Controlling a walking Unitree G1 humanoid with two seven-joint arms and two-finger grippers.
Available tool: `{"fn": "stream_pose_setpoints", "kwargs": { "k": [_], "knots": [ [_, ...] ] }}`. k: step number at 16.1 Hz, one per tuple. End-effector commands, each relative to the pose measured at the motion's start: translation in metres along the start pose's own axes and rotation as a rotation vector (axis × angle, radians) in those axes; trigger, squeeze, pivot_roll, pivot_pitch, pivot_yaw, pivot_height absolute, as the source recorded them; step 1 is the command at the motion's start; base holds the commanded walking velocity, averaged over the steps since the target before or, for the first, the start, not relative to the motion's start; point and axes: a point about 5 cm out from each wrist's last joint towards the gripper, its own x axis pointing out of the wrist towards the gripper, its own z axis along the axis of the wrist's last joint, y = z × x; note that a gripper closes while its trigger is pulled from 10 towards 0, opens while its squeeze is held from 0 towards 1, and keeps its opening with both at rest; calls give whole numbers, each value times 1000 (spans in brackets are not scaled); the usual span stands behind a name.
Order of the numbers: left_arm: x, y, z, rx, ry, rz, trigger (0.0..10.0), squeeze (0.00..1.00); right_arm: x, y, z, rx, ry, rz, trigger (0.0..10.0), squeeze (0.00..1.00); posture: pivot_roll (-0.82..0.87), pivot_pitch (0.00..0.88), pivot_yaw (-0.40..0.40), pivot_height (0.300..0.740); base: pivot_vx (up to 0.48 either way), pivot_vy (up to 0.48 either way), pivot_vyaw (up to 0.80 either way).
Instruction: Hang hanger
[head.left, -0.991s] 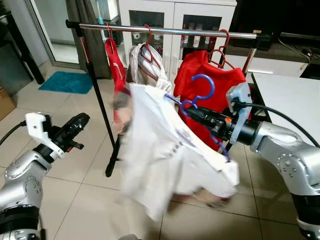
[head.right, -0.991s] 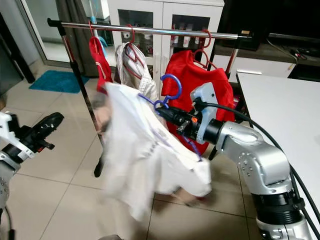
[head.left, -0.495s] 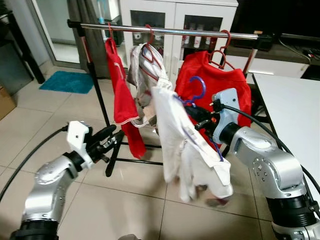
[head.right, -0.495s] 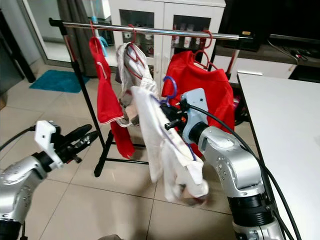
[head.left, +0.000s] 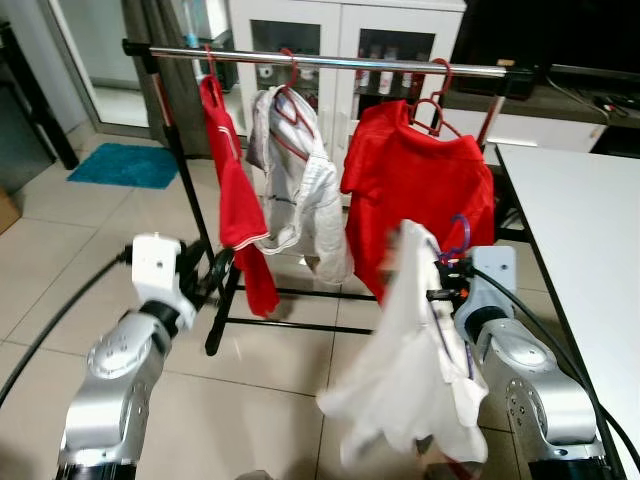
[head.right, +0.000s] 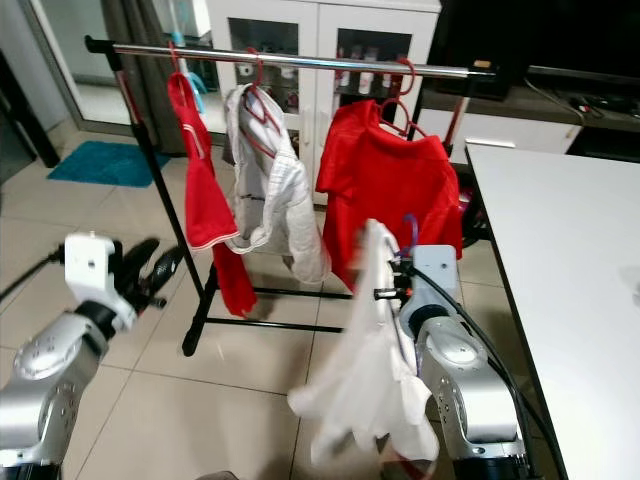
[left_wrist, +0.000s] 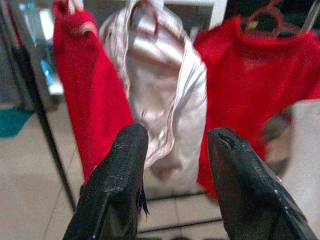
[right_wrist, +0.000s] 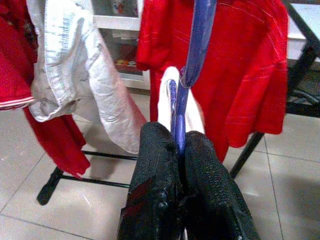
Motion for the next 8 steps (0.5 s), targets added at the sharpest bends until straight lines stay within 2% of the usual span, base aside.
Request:
{"fn": "stream_pose_setpoints", "kwargs": {
  "k": [1, 3, 5, 8],
  "knots": [
    [0, -1, 4, 54, 4, -1, 10000, 0, 2, 0, 0, 13, -11, 1, 10000, 0, 38, 0, 2, 740, 274, 0, 0],
    [2, -7, 4, 96, 19, -27, 10000, 0, 5, 2, -3, 12, -7, 1, 10000, 0, 40, 0, 4, 740, 289, 0, 0],
    [3, -10, 4, 52, 15, -22, 10000, 0, 7, 2, -3, 4, -7, -13, 10000, 0, 42, 0, 5, 740, 362, 0, 0],
    [4, -12, 5, 45, 15, -18, 10000, 0, 8, 2, -2, -2, -16, -17, 10000, 0, 40, 0, 5, 740, 431, 0, 0]
  ]
}}
